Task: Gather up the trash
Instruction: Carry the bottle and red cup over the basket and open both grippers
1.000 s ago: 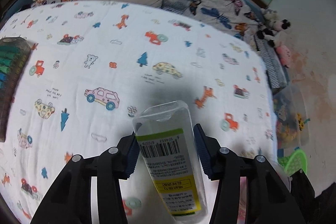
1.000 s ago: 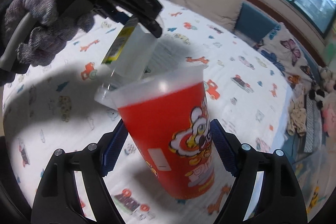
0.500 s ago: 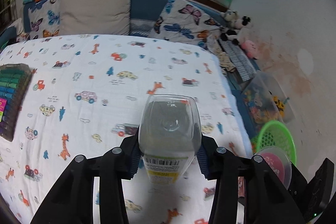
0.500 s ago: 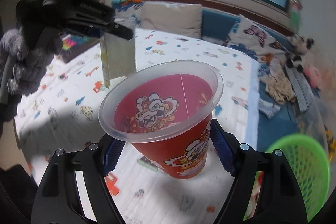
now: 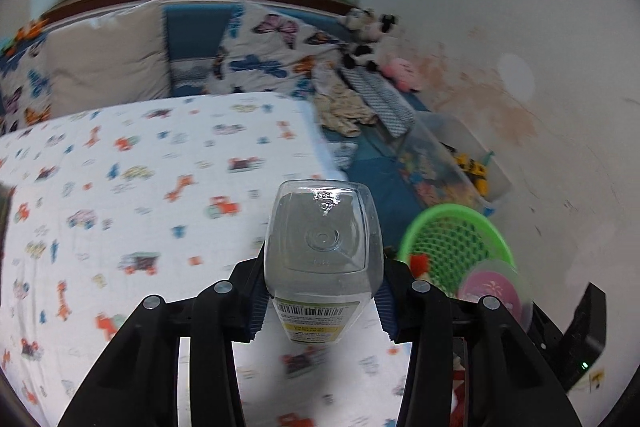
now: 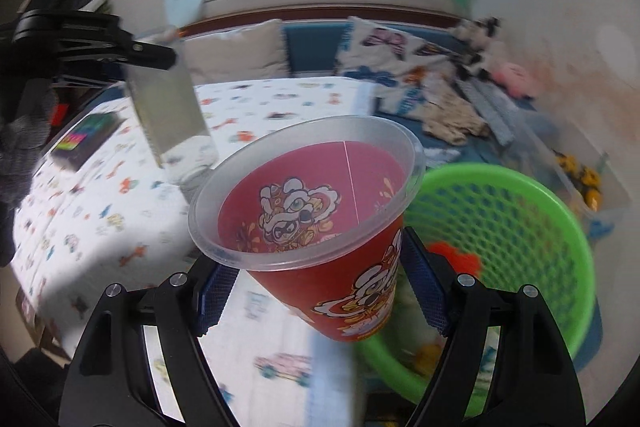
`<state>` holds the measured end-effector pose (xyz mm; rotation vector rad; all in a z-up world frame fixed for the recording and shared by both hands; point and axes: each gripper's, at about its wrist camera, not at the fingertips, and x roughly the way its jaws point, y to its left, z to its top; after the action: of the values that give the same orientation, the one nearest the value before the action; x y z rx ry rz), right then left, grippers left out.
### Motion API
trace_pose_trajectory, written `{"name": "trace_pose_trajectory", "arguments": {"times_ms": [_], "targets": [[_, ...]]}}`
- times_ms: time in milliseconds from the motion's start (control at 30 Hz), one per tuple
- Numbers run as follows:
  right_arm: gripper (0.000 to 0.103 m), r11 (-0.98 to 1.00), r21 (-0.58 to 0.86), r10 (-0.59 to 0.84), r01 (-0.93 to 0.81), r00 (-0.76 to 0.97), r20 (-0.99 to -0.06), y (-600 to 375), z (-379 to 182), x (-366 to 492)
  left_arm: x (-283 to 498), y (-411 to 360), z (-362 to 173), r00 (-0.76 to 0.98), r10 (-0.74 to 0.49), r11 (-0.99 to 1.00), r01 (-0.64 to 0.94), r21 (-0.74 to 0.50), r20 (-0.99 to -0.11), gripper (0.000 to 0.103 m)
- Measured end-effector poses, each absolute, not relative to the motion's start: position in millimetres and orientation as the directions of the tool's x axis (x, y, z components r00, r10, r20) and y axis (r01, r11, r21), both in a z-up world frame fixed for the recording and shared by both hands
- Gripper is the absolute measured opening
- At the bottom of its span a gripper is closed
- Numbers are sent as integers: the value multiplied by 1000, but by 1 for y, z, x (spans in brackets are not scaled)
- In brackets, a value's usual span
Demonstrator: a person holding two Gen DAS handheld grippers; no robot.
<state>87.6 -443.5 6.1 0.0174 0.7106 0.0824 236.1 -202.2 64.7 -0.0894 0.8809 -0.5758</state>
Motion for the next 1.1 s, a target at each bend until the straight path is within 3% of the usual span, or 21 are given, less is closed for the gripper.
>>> {"name": "trace_pose_trajectory", "arguments": {"times_ms": [467,1100], "targets": [[83,959,148,-67,241,703,-708,-546,-26,65,207,-323,71,399,-599,737,614,-283,-694,43],[85,939,194,-91,283,750,-655,-563,-8,17,197,-399,8,284,-593,693,657,-297,-754,43]]}}
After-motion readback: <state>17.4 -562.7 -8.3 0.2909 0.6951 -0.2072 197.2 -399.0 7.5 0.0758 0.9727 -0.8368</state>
